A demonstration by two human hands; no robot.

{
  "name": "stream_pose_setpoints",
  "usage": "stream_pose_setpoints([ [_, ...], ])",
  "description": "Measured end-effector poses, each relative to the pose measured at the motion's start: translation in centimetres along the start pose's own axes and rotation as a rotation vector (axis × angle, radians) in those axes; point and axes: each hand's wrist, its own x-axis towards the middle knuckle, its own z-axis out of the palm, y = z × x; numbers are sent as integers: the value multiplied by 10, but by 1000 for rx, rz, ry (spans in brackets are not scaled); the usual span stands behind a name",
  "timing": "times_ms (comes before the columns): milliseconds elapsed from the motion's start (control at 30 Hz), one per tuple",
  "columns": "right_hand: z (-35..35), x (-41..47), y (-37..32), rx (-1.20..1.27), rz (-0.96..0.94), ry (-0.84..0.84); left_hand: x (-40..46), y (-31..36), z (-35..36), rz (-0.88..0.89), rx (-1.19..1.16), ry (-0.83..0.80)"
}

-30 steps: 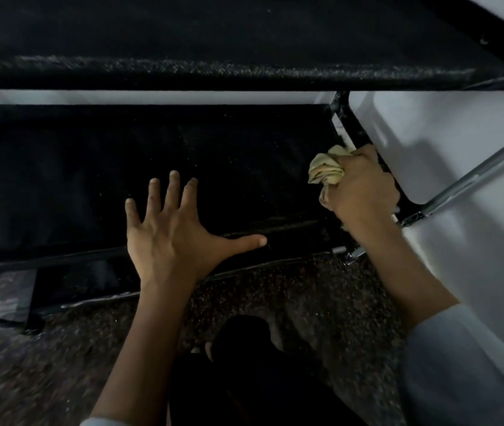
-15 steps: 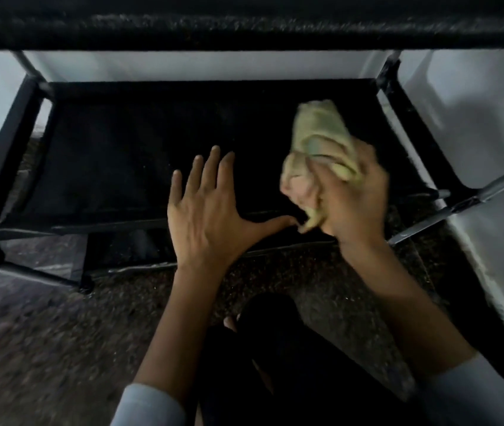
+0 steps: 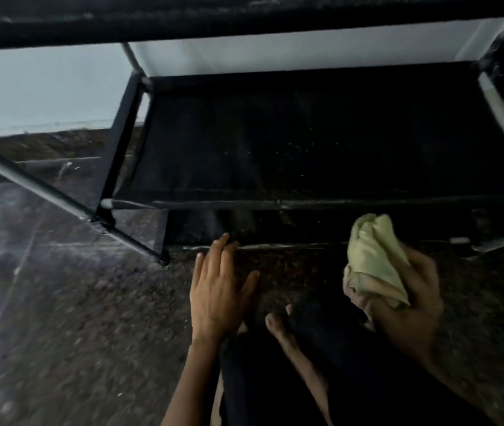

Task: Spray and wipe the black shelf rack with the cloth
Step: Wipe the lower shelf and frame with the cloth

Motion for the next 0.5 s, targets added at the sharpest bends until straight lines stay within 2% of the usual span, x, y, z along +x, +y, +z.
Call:
stream_pose_setpoints([
  [100,44,16,-4,-28,-32,-125,-4,-24,-9,-292,-127,-27],
  [167,71,30,-7,-118,-155,-222,-2,-37,-15,-415,-192,-11],
  [300,131,64,-29,-349,-362,-537,11,-60,-12,-428,-279,4],
  [433,197,82,-65,-477,-524,-966,21,-76,-6,-435,-322,-25],
  [500,221,83,-76,-642,-572,-1088,24,-79,-7,-465,-330,-29],
])
